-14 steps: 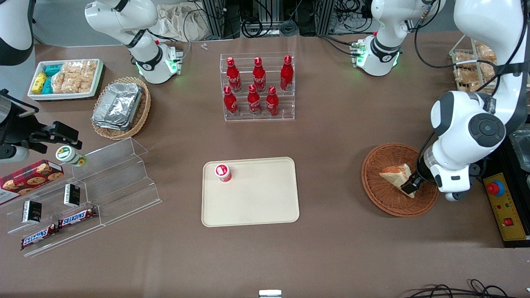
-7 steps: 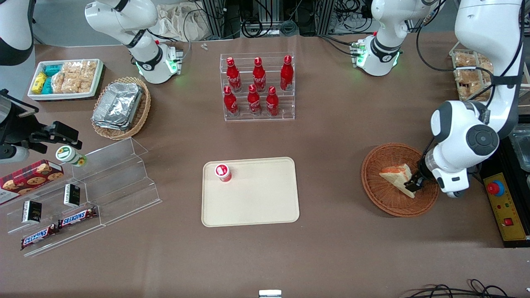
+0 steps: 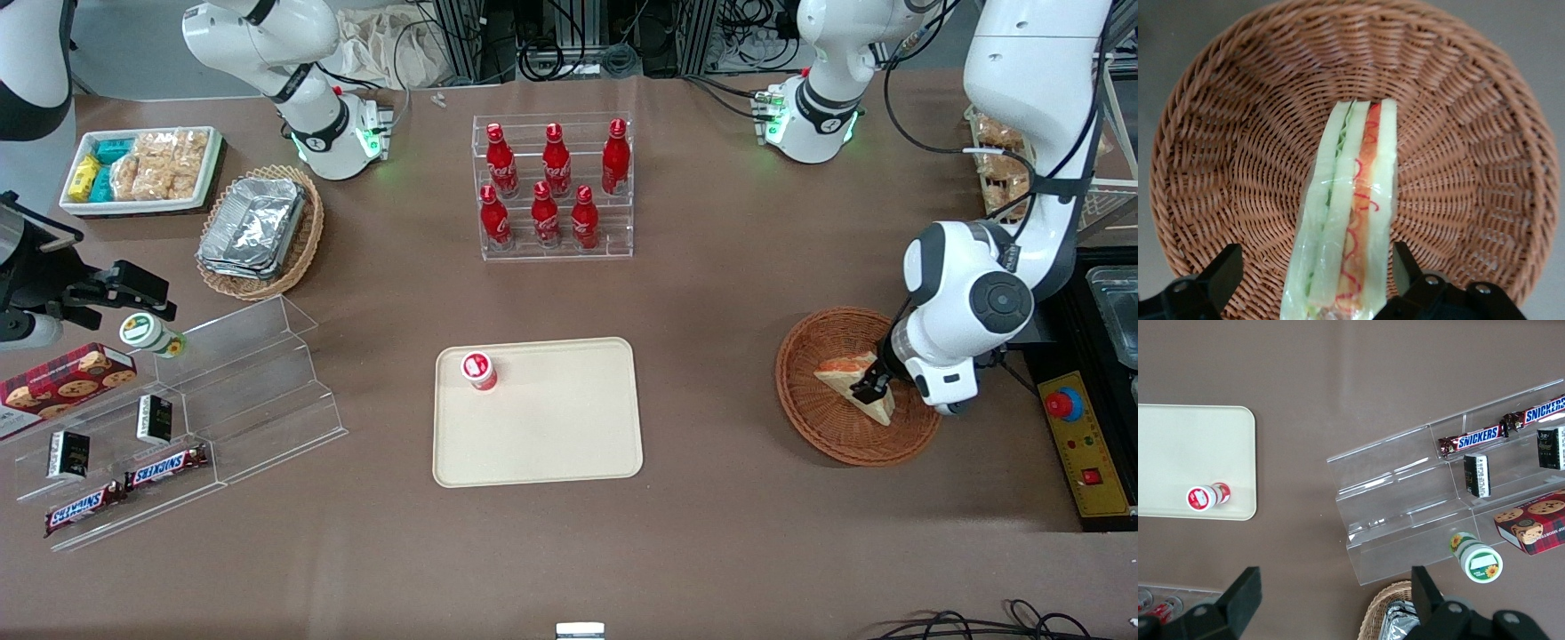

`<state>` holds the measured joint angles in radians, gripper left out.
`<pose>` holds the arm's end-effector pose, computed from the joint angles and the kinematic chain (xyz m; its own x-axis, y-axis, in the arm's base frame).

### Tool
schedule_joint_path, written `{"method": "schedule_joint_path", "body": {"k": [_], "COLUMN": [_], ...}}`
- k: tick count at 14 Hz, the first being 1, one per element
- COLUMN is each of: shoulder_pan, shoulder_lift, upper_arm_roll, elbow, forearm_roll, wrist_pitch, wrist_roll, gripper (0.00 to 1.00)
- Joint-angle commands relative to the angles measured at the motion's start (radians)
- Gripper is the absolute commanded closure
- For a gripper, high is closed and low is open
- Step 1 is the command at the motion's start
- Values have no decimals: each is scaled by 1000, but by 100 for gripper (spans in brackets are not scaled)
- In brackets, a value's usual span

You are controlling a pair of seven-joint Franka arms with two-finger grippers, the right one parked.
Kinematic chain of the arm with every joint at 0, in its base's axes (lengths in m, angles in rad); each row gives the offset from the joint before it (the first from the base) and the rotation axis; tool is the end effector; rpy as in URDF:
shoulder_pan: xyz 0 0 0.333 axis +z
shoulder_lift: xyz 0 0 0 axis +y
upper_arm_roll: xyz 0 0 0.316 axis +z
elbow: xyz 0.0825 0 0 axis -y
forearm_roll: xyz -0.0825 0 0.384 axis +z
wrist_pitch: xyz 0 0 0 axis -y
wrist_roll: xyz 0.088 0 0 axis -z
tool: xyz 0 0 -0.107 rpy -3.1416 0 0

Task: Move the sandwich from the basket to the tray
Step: 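Lower the left gripper and close it on the wrapped sandwich, then lift the sandwich out of the basket with the left gripper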

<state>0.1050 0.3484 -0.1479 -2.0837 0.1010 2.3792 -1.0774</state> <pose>0.5803 -0.0227 0.2549 0.5673 0.8234 -0.0088 0.8222 -0.5670 -0.0498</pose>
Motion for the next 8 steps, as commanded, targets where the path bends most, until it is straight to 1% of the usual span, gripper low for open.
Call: {"method": "schedule_joint_path", "body": {"k": [1,3,4,5,6,8], "shoulder_pan": [-2,-2,-8,-8,-11,-15], "shoulder_lift": [15,44,56,58,58,57], "upper_arm_roll": [1,-1,-1,-2,-2,-5], "elbow": [-27,-13,-3,7,13,31], "forearm_roll": [14,-9,-9,-6,-6,-6], "wrist_pitch": [60,100,107,107,107,104], "wrist_roll": [-44,-74,-110,-128,-130,-131], "gripper": [0,0,27,81,100,100]}}
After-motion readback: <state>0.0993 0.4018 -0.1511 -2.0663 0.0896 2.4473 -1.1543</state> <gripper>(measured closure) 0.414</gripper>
